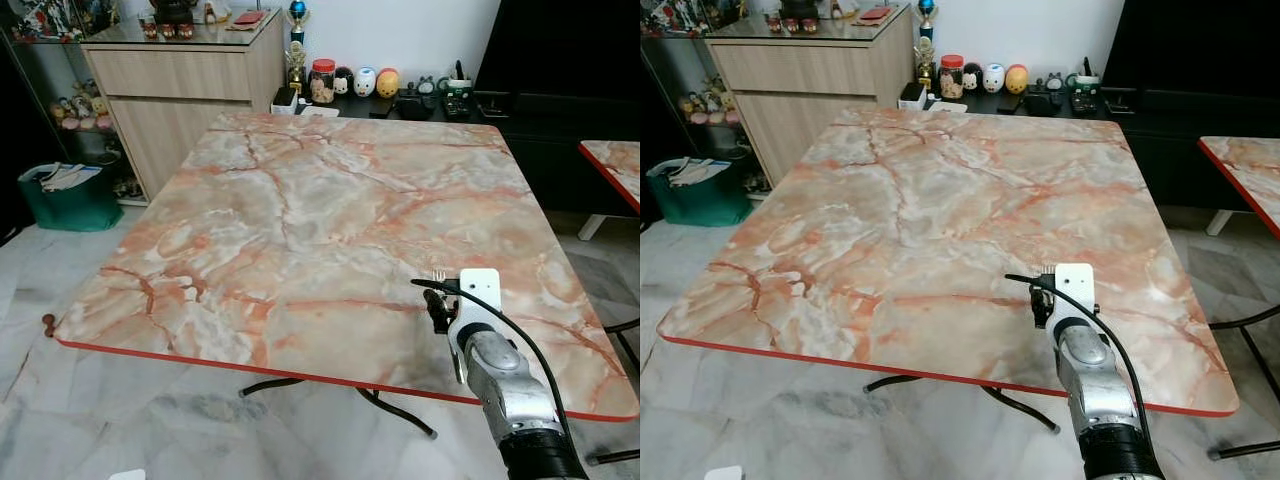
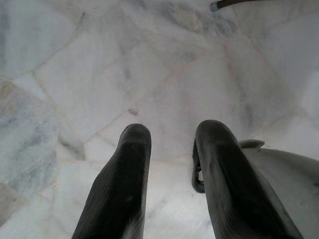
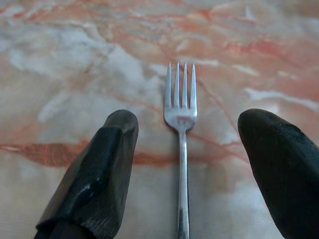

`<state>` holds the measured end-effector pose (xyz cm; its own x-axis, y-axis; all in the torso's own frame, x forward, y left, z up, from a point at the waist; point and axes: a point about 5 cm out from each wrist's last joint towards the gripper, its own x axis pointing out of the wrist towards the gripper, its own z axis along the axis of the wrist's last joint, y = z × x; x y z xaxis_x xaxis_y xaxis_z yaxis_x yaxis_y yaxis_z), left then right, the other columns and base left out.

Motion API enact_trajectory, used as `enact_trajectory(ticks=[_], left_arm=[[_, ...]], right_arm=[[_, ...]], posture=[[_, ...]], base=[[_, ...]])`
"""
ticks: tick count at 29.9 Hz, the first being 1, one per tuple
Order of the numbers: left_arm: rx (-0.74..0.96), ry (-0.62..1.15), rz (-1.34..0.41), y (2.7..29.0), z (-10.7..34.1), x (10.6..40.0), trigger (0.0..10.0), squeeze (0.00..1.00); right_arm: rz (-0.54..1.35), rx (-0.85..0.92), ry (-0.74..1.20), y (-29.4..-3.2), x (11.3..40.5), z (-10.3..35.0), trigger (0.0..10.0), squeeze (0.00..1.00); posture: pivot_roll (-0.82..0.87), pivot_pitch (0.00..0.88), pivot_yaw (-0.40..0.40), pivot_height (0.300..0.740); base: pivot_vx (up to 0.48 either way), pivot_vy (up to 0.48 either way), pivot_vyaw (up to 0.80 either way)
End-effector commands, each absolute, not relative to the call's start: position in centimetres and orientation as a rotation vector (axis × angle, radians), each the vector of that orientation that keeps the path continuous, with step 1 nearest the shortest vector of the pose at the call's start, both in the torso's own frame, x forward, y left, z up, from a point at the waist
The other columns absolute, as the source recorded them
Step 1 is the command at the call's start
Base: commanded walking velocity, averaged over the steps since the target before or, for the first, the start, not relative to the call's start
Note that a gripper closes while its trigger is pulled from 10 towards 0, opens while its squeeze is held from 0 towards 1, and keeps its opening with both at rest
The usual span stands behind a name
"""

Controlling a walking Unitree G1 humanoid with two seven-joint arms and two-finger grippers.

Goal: Setting the table

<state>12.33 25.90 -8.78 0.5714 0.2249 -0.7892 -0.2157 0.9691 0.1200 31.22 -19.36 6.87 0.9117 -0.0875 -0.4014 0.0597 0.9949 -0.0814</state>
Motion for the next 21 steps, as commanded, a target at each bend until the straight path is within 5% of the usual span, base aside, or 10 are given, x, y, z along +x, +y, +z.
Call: enact_trajectory(ticks=[1,21], left_arm=[[0.016,0.958,0.263,26.25,-8.92,11.73,10.0,0.00],[0.019,0.963,0.263,26.13,-8.98,11.70,10.0,0.00]], right_arm=[[-0.067,-0.057,0.420,-19.18,31.58,7.14,10.0,0.00],[-0.031,-0.025,0.477,-19.11,31.96,6.22,10.0,0.00]], posture=[[-0.01,0.000,0.005,0.740],[-0.01,0.000,0.001,0.740]], base=[[0.000,0.000,0.00],[0.000,0.000,0.00]])
